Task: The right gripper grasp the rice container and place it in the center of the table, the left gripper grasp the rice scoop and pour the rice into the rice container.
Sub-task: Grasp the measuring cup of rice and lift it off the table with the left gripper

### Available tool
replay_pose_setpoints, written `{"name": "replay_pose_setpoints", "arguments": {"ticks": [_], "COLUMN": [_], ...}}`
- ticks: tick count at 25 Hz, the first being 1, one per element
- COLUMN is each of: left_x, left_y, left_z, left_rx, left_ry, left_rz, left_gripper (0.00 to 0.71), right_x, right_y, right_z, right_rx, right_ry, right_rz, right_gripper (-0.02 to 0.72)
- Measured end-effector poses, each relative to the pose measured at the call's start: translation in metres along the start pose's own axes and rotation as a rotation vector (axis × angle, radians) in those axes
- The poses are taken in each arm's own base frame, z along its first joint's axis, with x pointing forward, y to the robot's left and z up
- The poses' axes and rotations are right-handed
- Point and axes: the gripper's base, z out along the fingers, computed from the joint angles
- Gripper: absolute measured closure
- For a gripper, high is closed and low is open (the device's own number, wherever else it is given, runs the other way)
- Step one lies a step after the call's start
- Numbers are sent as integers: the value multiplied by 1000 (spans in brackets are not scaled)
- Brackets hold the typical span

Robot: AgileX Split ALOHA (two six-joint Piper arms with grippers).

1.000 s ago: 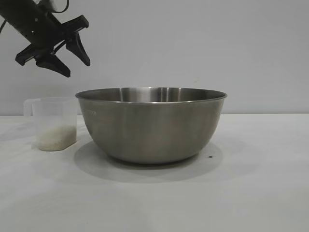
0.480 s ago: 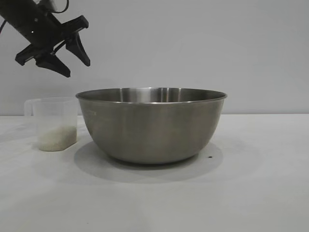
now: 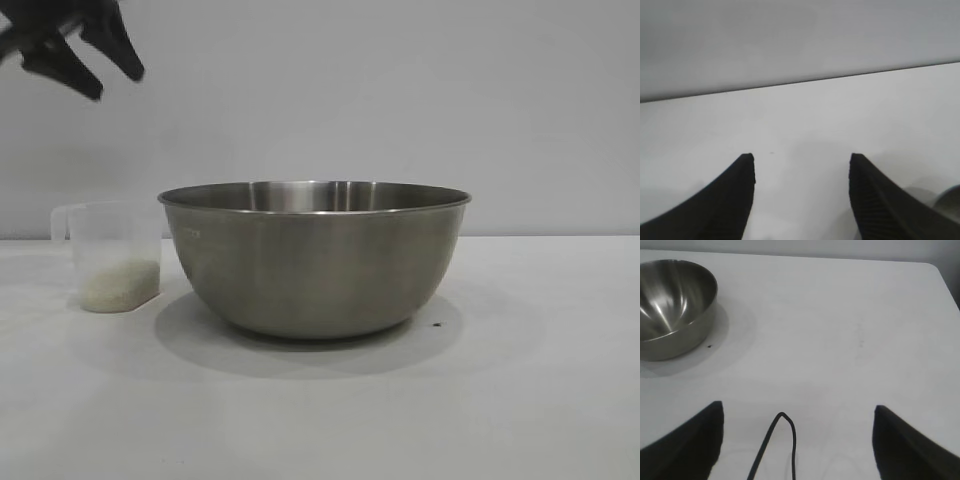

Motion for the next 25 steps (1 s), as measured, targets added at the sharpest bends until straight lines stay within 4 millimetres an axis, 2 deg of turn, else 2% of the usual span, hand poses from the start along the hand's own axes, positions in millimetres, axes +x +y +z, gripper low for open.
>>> {"name": "replay_pose_setpoints", "arguments": {"ticks": [8,15,21,25], "left_x": [17,28,62,91], "left_y": [1,-9,-15,-19], "left_z": [-34,-60,-65,-66], "left_rx": [-162,-177,-177,-182], "left_ry": [208,287,326,275], "left_rz": [-30,-57,-78,-102], "left_gripper": [296,296,296,296], "right_x": [0,0,0,0], "right_y": [0,0,0,0], "right_z": [0,0,0,0], "right_rx": [-2,-2,-2,-2], "right_ry": [0,0,0,0], "right_rz": [2,2,2,2], "right_gripper": [158,158,158,158]}}
